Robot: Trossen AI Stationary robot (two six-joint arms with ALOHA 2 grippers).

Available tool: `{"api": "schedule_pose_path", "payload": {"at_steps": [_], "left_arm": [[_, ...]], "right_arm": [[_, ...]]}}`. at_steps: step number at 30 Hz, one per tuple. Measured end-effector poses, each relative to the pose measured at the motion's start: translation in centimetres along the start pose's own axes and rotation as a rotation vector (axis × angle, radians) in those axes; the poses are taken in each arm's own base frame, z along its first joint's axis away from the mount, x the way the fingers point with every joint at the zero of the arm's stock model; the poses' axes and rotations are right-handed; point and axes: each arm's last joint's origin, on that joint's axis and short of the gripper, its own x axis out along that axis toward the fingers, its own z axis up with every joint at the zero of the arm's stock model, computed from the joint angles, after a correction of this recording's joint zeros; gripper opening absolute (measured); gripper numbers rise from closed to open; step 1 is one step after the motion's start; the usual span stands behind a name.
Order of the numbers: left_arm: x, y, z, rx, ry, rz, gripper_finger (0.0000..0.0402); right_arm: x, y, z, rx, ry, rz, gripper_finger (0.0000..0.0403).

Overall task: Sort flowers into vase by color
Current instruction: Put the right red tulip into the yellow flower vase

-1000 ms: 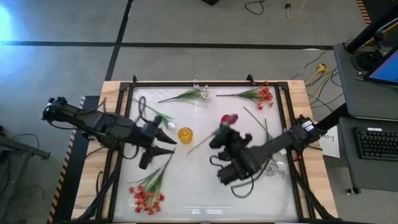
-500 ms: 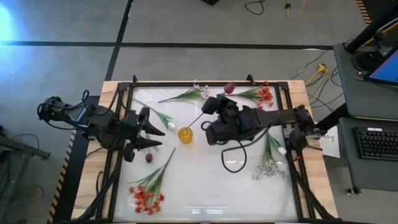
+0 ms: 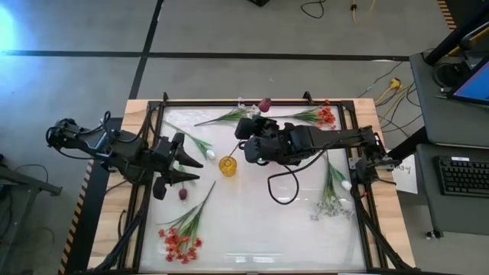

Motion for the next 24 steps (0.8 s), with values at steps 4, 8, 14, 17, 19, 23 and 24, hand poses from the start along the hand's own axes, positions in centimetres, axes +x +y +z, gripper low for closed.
{"api": "schedule_pose_path", "payload": {"at_steps": [4,8,14,17,19,23,24], "left_arm": [[-0.5,0.0,0.1,-0.001,-0.005,-0.002,0.0148],[-0.9,0.1,0.2,-0.002,-0.015,-0.005,0.0148],[-1.6,0.1,0.4,-0.004,-0.037,-0.011,0.0148],[-1.9,0.2,0.5,0.002,-0.045,-0.013,0.0148],[-2.0,0.2,0.5,0.002,-0.047,-0.013,0.0148],[-2.2,0.2,0.5,0.005,-0.039,-0.011,0.0148],[-2.2,0.2,0.4,0.007,-0.036,-0.011,0.0148]], "right_arm": [[0.4,-0.3,-0.1,-0.043,-0.032,-0.023,0.0012],[0.9,-0.4,-0.3,-0.111,-0.043,-0.025,0.0012],[1.9,-0.7,-0.6,-0.125,-0.03,-0.034,0.0012],[2.4,-0.9,-0.4,-0.152,-0.053,-0.048,0.0012],[2.7,-1.1,0.0,-0.171,-0.06,-0.056,0.0012],[3.2,-1.2,0.1,-0.179,-0.056,-0.056,0.0012],[3.3,-1.2,0.0,-0.174,-0.053,-0.056,0.0012]]}}
